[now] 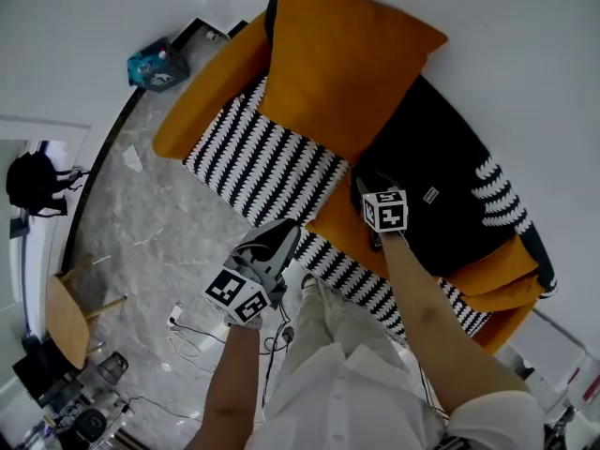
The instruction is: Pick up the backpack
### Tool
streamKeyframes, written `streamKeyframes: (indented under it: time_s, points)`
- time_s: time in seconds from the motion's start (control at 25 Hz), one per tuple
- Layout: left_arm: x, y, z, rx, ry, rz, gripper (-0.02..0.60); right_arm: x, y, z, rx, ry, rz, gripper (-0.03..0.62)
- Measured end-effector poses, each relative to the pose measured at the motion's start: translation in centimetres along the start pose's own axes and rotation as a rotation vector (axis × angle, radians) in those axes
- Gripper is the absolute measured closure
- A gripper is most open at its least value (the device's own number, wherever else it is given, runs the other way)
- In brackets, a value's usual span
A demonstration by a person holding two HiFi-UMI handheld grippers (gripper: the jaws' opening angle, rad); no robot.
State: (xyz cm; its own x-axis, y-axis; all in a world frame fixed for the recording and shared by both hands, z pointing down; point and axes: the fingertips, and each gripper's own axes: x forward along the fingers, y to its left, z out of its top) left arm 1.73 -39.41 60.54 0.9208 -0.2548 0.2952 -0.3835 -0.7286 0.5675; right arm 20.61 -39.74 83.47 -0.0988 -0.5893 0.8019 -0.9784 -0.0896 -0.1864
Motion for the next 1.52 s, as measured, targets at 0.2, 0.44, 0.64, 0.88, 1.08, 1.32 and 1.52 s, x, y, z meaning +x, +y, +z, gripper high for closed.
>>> streamKeyframes:
  time_s: [0.2,0.44,0.64,0.88,1.08,1.32,1.52]
  points:
    - [0.8,0.5,-0.4,0.010,0.020,-0.015,0.534,1.9,-1.1,-0.8,0.027,0.035,-0.026,0.442]
    - [2.0,1.3,-0.2,-0.001,0.031,-0.025,0.534,4.1,-2.4,-1.1,0.039,0.072,-0.065,0.433]
    - [2.4,1.7,-0.3,-0.003,0.037,-0.027,0.534,4.9,-3.9,-1.7,0.130,0.096,-0.113,0.424]
    - [2.7,1.6,-0.9,-0.004,0.044,-0.034,0.534,6.8,-3.5,-2.7,0.213,0.131,-0.053,0.401]
    - [2.5,1.0,-2.0,-0.015,0.062,-0.038,0.534,7.2,-3.8,-3.3,0.173,0.192,-0.070,0.416]
    - [2.7,0.2,-2.6,-0.018,0.069,-0.048,0.534,7.0,-2.9,-2.3,0.052,0.187,-0.038,0.514]
    - [2.8,-1.2,-2.2,0.002,0.066,-0.075,0.534,4.7,-2.4,-1.5,0.115,0.124,-0.015,0.549]
